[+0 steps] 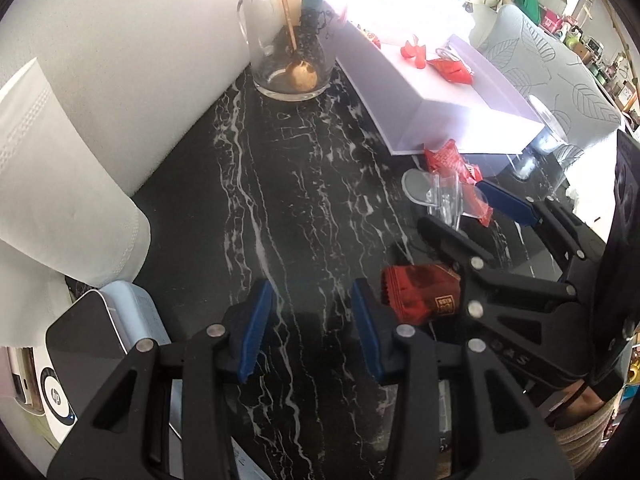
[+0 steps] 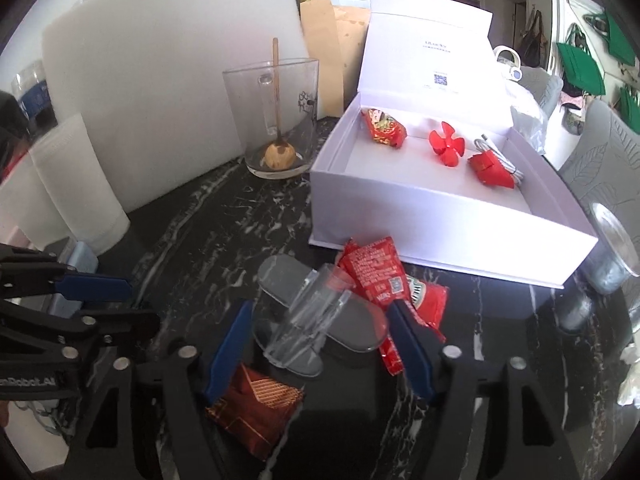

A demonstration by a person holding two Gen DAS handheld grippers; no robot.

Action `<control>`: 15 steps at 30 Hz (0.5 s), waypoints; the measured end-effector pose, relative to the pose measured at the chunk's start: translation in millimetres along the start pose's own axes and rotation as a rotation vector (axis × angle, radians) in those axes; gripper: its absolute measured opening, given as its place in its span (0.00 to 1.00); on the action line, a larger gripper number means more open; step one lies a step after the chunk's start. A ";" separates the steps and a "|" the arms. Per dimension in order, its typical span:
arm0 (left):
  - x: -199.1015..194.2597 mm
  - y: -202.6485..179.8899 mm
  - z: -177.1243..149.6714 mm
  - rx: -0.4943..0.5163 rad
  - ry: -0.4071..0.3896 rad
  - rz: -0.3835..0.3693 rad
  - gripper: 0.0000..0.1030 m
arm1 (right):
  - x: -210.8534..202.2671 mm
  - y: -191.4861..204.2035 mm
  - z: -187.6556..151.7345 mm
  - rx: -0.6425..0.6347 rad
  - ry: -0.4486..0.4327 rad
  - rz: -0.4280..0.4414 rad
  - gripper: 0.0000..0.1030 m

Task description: Organize objects

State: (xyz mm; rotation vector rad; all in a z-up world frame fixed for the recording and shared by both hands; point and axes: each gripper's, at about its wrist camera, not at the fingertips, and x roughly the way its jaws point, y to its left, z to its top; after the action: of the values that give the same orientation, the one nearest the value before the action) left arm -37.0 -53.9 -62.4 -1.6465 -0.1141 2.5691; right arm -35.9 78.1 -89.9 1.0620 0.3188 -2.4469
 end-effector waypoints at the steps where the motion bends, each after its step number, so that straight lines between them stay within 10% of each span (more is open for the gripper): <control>1: 0.6 0.4 -0.1 -0.001 0.003 -0.003 0.39 | 0.0 0.5 -0.5 -0.011 0.005 -0.015 0.55; 5: 1.6 -0.1 -2.0 0.001 0.008 -0.013 0.39 | -1.7 -10.5 -4.4 0.045 0.029 0.051 0.28; 15: -1.4 -24.6 -6.9 0.049 0.021 -0.091 0.44 | -27.7 -34.8 -29.3 0.099 0.033 0.035 0.24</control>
State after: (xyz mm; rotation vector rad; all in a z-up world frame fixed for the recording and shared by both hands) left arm -29.3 -29.6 -61.3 -1.6118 -0.1202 2.4679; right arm -17.8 128.2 -88.2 1.1413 0.1890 -2.4377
